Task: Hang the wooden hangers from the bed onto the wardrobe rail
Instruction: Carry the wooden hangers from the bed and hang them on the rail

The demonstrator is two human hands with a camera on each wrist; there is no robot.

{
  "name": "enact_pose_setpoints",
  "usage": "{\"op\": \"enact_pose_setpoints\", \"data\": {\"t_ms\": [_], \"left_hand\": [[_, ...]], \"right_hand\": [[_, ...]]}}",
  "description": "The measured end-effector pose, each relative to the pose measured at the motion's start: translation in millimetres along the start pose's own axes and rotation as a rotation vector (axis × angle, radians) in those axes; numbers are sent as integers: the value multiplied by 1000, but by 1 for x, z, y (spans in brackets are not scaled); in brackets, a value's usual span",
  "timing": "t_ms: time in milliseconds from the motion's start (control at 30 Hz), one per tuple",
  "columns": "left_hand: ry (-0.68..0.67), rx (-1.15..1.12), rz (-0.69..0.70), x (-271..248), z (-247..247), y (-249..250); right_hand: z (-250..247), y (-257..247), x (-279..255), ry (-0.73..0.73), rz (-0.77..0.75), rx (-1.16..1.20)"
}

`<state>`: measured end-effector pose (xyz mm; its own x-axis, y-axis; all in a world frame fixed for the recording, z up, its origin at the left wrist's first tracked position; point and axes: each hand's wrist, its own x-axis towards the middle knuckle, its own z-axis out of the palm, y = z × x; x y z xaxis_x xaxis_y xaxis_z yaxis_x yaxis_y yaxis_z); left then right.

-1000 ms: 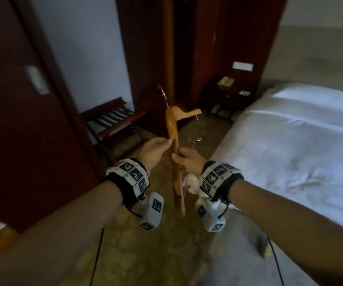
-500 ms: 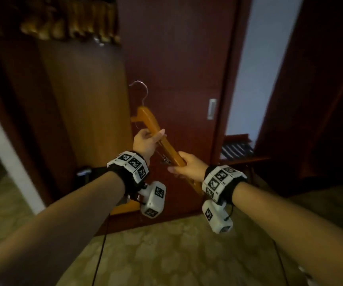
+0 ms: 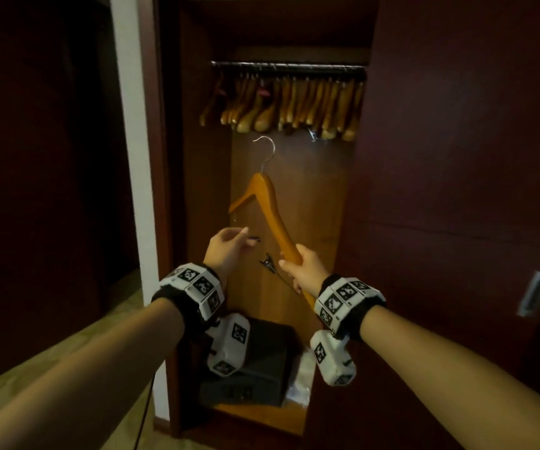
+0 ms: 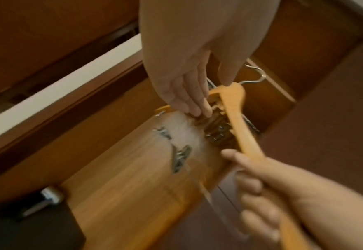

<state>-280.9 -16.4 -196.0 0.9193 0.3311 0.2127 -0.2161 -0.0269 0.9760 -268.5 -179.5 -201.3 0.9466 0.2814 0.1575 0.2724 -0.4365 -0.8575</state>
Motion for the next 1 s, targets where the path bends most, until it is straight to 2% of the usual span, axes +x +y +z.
{"op": "enact_pose_setpoints", "data": {"t_ms": [233, 467, 733, 900, 1000], "left_hand": [[102, -19, 60, 121, -59, -14], [-6, -26, 116, 257, -77, -17], [-133, 38, 274, 363, -31, -6], [-91, 67, 534, 398, 13, 22], [-54, 198, 697, 419, 36, 38]], "right_hand": [[32, -20, 132, 64, 32, 25], [63, -27, 238, 209, 141, -4], [44, -31, 308, 381, 268, 31], [24, -35, 339, 409, 233, -17], [11, -45, 361, 420, 219, -45]]}}
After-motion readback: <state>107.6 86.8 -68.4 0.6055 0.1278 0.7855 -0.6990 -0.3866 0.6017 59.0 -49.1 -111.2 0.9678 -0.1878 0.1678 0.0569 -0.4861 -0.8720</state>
